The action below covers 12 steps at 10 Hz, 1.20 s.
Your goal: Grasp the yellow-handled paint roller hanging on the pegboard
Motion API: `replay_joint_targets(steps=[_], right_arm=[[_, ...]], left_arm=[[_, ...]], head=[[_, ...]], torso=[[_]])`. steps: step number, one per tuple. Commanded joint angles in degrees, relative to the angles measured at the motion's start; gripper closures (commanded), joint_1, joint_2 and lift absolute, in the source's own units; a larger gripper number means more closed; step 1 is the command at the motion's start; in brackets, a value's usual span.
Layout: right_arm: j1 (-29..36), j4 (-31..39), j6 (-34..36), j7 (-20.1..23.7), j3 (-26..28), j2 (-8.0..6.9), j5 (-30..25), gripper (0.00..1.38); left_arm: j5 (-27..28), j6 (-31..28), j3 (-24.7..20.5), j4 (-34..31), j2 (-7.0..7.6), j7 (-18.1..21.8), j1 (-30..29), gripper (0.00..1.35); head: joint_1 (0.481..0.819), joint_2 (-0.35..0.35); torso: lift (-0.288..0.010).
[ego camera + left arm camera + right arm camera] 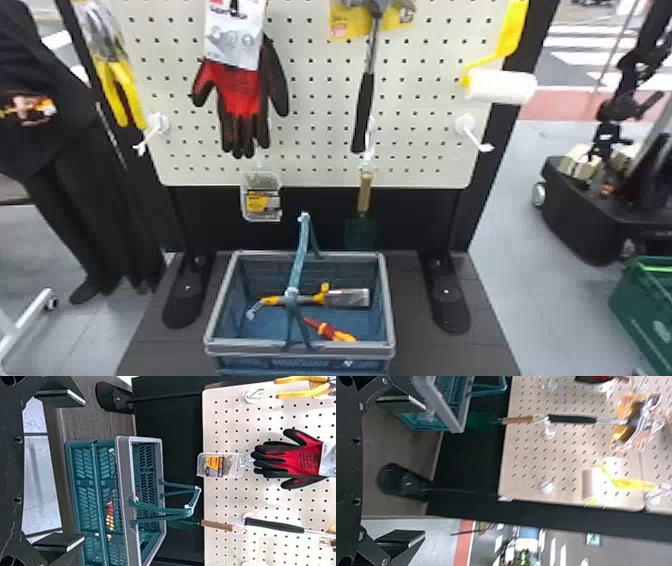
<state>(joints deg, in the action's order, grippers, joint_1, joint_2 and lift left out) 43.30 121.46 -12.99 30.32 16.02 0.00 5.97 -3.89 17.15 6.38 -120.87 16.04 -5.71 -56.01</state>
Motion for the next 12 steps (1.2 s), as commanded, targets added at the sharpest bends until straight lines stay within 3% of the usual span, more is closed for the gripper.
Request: replay_joint_targets(steps=[1,4,7,10,12], right_arm=[[-5.24,5.46,7.36,3.17,2.44,-0.05,-0.87,0.17],[-17.67,8.84,18.79,5.71,2.88,-0.05,2.82,0.18],[-29.97,7.57,25.64,9.85,4.2,2.99,3.79,0.18],[-38.46,9.26,32.85,10.11,3.93,10.55,9.15,0.18],[-43.26,8.84,36.19,10.02,0.68,15.91,14.42,0.18]], left_arm=[[-0.15,-0.1,0.12,0.0,0.3,0.0,0.36,0.12],[-0.59,-0.45,0.39,0.0,1.01,0.0,1.1,0.12],[-1.03,-0.8,0.92,0.0,1.45,0.0,1.72,0.12],[-1.21,-1.5,1.0,0.0,1.71,0.0,2.45,0.12],[-1.65,-1.86,1.44,0.0,2.24,0.0,3.07,0.12]], head=[[0.549,0.0],[0.549,0.0],[0.549,0.0],[0.549,0.0],[0.549,0.0]], torso=[[-0.1],[-0.1],[-0.1],[-0.1],[-0.1]])
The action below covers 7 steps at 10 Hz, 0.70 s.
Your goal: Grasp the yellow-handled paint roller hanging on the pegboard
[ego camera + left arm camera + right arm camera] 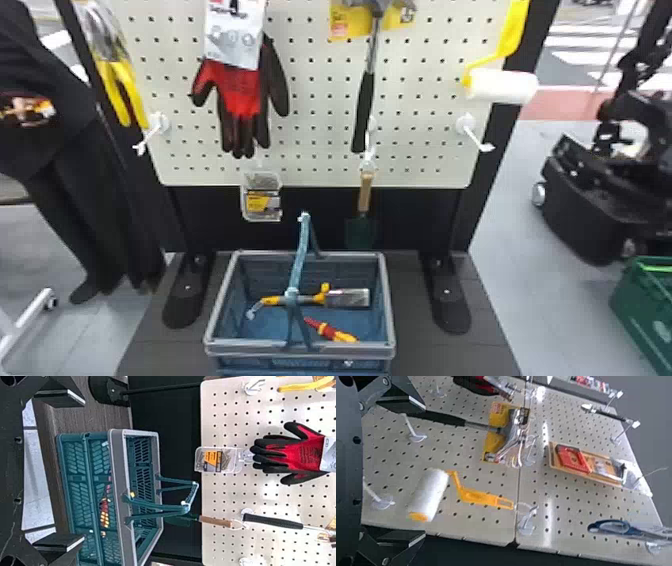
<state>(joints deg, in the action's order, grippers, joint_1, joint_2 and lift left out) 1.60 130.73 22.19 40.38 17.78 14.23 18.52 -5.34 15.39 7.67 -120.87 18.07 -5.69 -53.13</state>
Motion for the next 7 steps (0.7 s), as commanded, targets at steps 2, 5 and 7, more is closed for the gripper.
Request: replay_joint_targets(steps=[2,5,7], right_arm=[[-8.21,-4.8,3.56,-0.04,-6.36,7.48,8.02,0.18],[-21.5,-16.89,5.32,0.4,-14.97,16.18,14.87,0.18],[-25.68,-20.83,5.85,1.46,-15.15,18.64,14.17,0.18]], left_arm=[[-0.55,-0.54,0.42,0.0,0.56,-0.02,0.55,0.12],[-1.16,-1.15,1.47,0.14,1.71,0.07,2.03,0.12],[-1.34,-1.15,1.47,0.14,1.71,0.07,2.15,0.12]], head=[[0.549,0.0],[0.549,0.0],[0.549,0.0]], torso=[[-0.1],[-0.1],[-0.1]])
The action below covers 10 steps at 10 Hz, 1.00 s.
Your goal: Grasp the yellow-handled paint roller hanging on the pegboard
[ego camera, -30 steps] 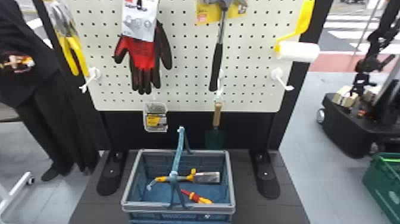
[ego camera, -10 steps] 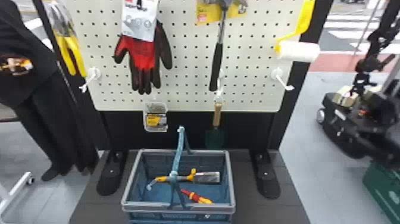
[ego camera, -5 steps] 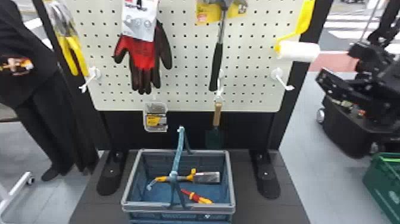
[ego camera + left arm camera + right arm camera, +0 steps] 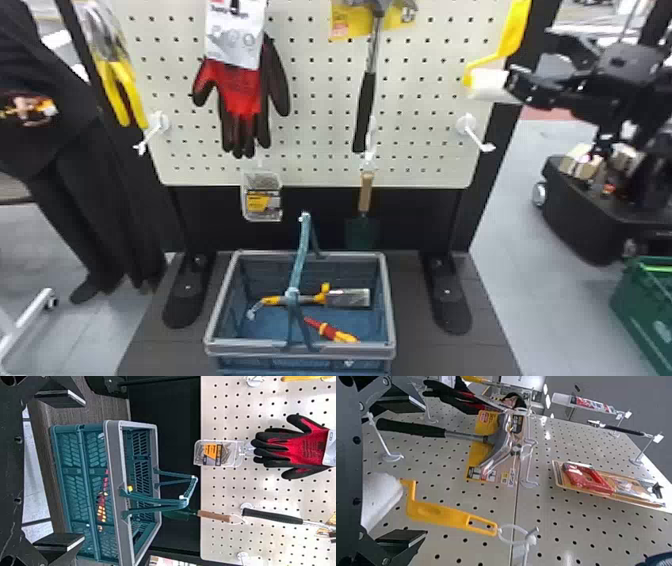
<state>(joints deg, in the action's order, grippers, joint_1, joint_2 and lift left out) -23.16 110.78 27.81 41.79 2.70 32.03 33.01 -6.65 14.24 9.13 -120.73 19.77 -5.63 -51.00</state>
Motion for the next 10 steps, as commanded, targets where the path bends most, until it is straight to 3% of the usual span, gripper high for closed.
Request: replay_joint_targets(steps=[1,4,7,8,10], right_arm=[[-1.42,-1.86,0.75,0.05,0.03,1.72,-0.14,0.18],[-7.69,-7.49,1.11,0.75,-3.4,2.78,0.74,0.18],[-11.01,-10.44,1.11,0.75,-8.15,2.86,3.46,0.18],[-11.63,-11.0,0.93,0.75,-8.67,2.95,3.46,0.22],[-13.11,-11.99,0.58,0.75,-9.29,2.95,4.08,0.52]], left_arm=[[-0.03,0.0,-0.08,0.14,-0.35,0.0,0.03,0.12],[0.33,-0.44,-0.17,1.83,-1.58,2.2,2.12,0.12],[0.41,-0.7,0.45,3.1,-2.02,2.73,3.6,0.12],[0.59,-0.7,0.36,3.52,-2.28,3.08,4.21,0.12],[0.76,-0.79,0.36,4.22,-2.63,3.6,4.95,0.12]], head=[[0.549,0.0],[0.549,0.0],[0.549,0.0],[0.549,0.0],[0.549,0.0]], torso=[[-0.1],[-0.1],[-0.1],[-0.1],[-0.1]])
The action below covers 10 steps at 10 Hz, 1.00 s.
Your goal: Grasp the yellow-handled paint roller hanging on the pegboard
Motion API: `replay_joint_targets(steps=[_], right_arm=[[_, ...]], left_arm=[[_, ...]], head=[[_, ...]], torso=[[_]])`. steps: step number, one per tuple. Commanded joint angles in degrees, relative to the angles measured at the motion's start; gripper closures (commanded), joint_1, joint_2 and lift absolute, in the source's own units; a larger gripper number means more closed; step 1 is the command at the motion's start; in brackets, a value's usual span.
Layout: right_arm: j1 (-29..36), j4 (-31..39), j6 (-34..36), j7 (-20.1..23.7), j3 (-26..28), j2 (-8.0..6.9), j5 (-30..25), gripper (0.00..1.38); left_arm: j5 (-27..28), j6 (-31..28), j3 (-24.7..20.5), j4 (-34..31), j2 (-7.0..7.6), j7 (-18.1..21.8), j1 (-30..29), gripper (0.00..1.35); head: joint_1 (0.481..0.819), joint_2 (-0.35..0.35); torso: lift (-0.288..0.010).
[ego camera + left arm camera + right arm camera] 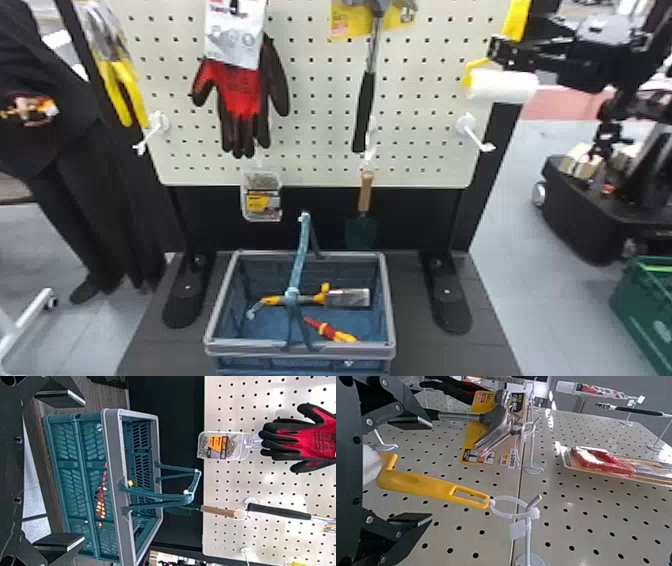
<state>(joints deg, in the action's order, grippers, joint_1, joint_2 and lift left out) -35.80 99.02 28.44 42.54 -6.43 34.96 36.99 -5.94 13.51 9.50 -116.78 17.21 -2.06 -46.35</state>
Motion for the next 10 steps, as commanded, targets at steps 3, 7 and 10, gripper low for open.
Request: replay_joint_targets(steps=[3,7,10], right_arm=[[-0.1,-1.21,-0.23,0.0,-0.25,-0.15,0.72,1.07],[0.27,-1.35,-1.55,-0.44,-0.25,-0.33,0.37,1.28],[0.52,-1.35,-1.55,-0.53,-0.34,-0.33,0.28,1.28]], left_arm=[[-0.03,0.11,-0.1,0.54,-0.07,0.3,0.55,0.14],[-0.03,0.11,-0.28,0.54,0.02,0.65,0.67,0.14],[-0.03,0.11,-0.28,0.54,0.02,0.65,0.67,0.14]], head=[[0.549,0.0],[0.549,0.0],[0.549,0.0]], torso=[[-0.1],[-0.1],[-0.1]])
